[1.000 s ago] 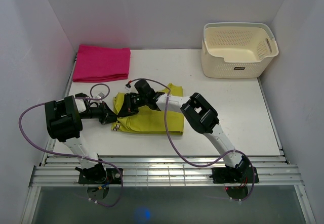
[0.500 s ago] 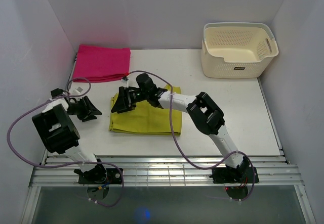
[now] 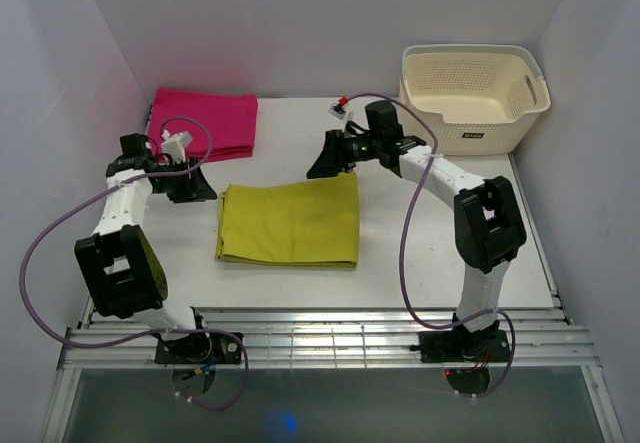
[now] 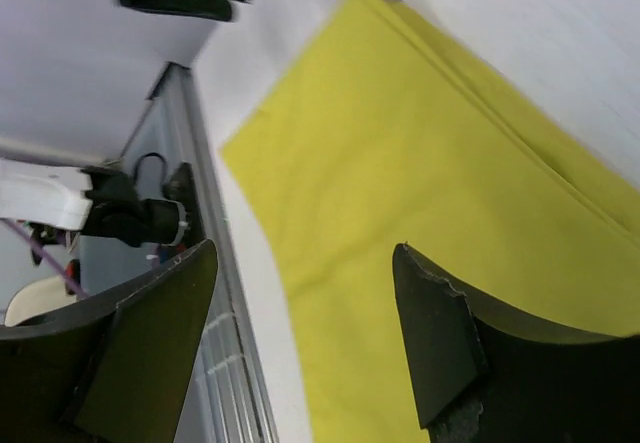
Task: Fold and stack the trousers
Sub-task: Fold the trousers
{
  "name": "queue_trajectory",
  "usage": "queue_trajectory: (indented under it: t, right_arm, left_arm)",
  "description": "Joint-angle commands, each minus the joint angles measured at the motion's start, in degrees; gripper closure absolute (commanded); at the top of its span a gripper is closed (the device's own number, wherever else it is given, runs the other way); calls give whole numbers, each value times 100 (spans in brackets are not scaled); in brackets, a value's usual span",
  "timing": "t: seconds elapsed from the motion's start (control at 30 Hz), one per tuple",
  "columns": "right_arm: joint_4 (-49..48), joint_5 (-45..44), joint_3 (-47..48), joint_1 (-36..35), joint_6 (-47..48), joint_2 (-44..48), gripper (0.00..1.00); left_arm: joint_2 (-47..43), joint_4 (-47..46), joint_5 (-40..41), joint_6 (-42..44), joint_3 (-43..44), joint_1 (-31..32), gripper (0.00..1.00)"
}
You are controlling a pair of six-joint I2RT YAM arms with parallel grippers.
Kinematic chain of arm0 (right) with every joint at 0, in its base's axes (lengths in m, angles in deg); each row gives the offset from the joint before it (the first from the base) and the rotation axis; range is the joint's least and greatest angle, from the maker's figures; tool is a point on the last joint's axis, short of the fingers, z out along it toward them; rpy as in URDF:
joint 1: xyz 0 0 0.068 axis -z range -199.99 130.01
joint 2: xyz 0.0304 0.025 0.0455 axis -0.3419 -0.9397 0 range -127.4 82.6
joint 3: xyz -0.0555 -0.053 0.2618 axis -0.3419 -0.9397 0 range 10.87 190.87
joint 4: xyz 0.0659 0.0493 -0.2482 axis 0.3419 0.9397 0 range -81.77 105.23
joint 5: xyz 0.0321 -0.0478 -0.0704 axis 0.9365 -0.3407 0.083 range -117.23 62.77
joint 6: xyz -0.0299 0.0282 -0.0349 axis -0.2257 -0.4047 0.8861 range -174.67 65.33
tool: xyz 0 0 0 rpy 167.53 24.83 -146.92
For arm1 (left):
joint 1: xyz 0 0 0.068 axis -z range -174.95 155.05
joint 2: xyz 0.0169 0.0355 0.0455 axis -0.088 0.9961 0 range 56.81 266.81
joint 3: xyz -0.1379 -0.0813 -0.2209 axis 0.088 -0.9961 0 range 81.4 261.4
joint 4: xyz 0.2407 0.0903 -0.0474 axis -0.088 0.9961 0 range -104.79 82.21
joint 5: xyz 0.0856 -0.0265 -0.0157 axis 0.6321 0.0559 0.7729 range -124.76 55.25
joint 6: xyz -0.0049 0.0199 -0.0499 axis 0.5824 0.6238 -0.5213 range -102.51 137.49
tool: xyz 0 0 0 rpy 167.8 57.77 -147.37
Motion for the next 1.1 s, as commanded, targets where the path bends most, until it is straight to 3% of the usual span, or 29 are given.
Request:
queue_trajectory:
  t: [0.0, 0.27, 0.63, 0.77, 0.8, 0.93, 1.07]
  right_arm:
    - [1441, -391, -432, 577, 1135, 314, 24]
    - [2181, -1069, -1495, 1474, 1716, 649, 23]
    - [2347, -735, -1690, 1650, 1831, 490, 23]
    - [2418, -735, -1672, 1703, 1866, 508, 23]
    - [2427, -735, -1672, 1712, 1866, 508, 23]
    - [2444, -761, -1690, 1791, 1884, 543, 22]
    - [2602, -787, -1620, 1870, 1963, 587, 22]
  left_arm:
    - [131, -323, 620, -362, 18, 447, 47]
    - [500, -465, 1641, -617, -35, 976, 48]
    - [597, -500, 1264, -635, -255, 1222, 52]
    - [685, -482, 1159, -687, -281, 1310, 64]
    - [702, -473, 1123, -714, -281, 1310, 74]
    - [773, -315, 904, -837, -115, 1310, 94]
    - [624, -61, 903, -907, 263, 1301, 100]
